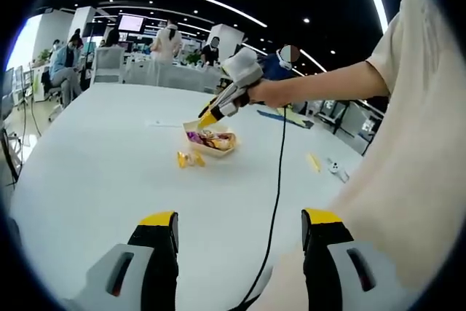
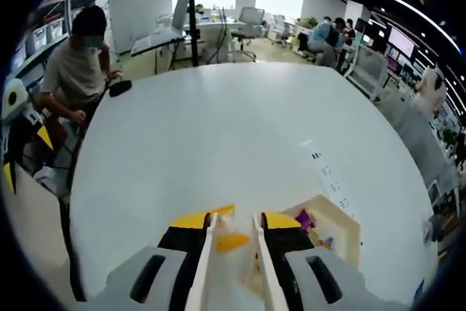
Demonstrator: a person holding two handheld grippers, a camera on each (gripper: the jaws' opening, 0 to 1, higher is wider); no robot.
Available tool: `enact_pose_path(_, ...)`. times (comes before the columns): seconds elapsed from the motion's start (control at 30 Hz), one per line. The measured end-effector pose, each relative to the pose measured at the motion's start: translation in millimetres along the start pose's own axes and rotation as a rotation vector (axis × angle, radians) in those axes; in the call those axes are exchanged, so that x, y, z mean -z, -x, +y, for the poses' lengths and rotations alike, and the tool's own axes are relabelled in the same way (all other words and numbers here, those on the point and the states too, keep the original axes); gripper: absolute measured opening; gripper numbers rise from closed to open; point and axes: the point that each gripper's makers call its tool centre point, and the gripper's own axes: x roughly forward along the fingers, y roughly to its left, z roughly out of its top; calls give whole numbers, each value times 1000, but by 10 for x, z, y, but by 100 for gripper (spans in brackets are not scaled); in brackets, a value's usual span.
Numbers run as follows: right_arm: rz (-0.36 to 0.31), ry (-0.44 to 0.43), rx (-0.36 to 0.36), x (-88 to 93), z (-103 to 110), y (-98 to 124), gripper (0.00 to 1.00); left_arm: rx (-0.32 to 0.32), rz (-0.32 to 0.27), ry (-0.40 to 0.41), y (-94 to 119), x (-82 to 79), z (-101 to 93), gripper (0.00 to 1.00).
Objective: Place the target food into the container with the food tongs after gripping and lifting it, then release it inside without dropping or visibly crushing the food.
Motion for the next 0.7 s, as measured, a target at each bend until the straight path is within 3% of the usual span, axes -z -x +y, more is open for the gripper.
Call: enact_pose_path(0.7,74,93,-70,99,178,-294,28,-21,6,38,48,103,139,69)
